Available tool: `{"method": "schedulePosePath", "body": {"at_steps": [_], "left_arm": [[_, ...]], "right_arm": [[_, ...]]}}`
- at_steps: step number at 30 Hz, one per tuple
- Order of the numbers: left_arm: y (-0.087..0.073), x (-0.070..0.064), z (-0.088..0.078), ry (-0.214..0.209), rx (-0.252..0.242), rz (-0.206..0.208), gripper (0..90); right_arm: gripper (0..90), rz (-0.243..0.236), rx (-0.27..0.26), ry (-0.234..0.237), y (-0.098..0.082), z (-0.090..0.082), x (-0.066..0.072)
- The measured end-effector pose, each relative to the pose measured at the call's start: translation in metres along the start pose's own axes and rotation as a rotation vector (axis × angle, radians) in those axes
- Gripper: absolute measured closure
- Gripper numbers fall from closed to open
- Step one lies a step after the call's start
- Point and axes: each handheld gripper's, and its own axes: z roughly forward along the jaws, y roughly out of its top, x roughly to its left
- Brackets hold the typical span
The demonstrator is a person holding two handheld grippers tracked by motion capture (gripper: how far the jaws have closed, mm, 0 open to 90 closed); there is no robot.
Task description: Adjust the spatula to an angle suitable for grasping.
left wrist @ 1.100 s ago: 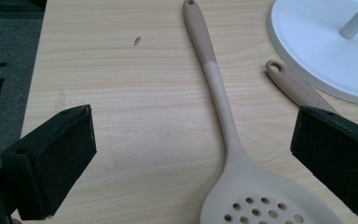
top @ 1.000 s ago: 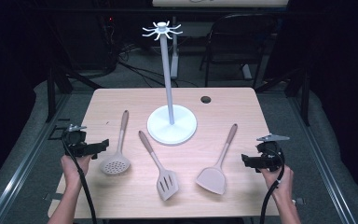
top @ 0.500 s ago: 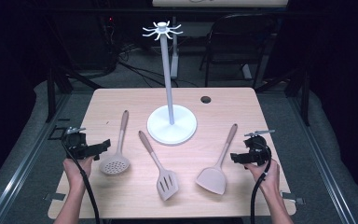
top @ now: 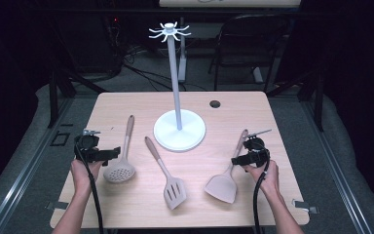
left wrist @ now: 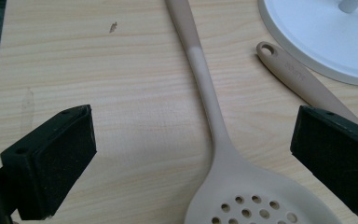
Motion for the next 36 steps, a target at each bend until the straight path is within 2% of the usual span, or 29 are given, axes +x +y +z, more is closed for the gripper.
{"method": "schedulePosePath", "body": {"at_steps": [4, 5, 10, 11, 14, 17, 21, 24, 26, 31, 36], "left_arm": [[0.0, 0.001, 0.001, 0.002, 0.011, 0.018, 0.0], [-0.001, 0.001, 0.0, 0.006, 0.012, 0.026, 0.0], [-0.002, 0.005, -0.003, -0.009, 0.0, 0.014, 0.1], [-0.002, 0.006, -0.004, -0.013, -0.001, 0.009, 0.1], [-0.002, 0.006, -0.002, -0.012, 0.0, 0.017, 0.1], [-0.001, 0.003, -0.001, -0.012, 0.004, 0.03, 0.1], [0.0, -0.001, -0.002, -0.026, 0.002, 0.038, 0.2], [0.001, -0.005, -0.004, -0.044, -0.005, 0.069, 0.2], [0.001, -0.006, -0.003, -0.038, -0.009, 0.071, 0.2], [0.002, -0.007, -0.003, -0.037, -0.01, 0.068, 0.2], [0.003, -0.007, -0.002, -0.031, -0.008, 0.073, 0.2]], "right_arm": [[37.1, 0.002, 0.011, 0.01, 0.001, 0.006, 0.005], [38.1, -0.006, 0.033, 0.01, 0.001, 0.008, 0.005], [41.2, -0.001, 0.038, 0.004, 0.003, 0.011, 0.007], [42.4, -0.001, 0.044, 0.018, 0.004, 0.014, 0.009], [44.5, -0.015, 0.071, 0.015, 0.004, 0.018, 0.011], [46.5, -0.014, 0.076, 0.012, 0.004, 0.02, 0.012], [46.8, -0.025, 0.076, 0.002, 0.003, 0.022, 0.014], [46.4, -0.02, 0.074, 0.026, 0.002, 0.024, 0.012], [46.6, -0.008, 0.08, 0.037, 0.002, 0.025, 0.01], [47.1, -0.022, 0.08, 0.025, 0.002, 0.027, 0.012], [48.4, -0.011, 0.083, 0.048, 0.002, 0.027, 0.009]]}}
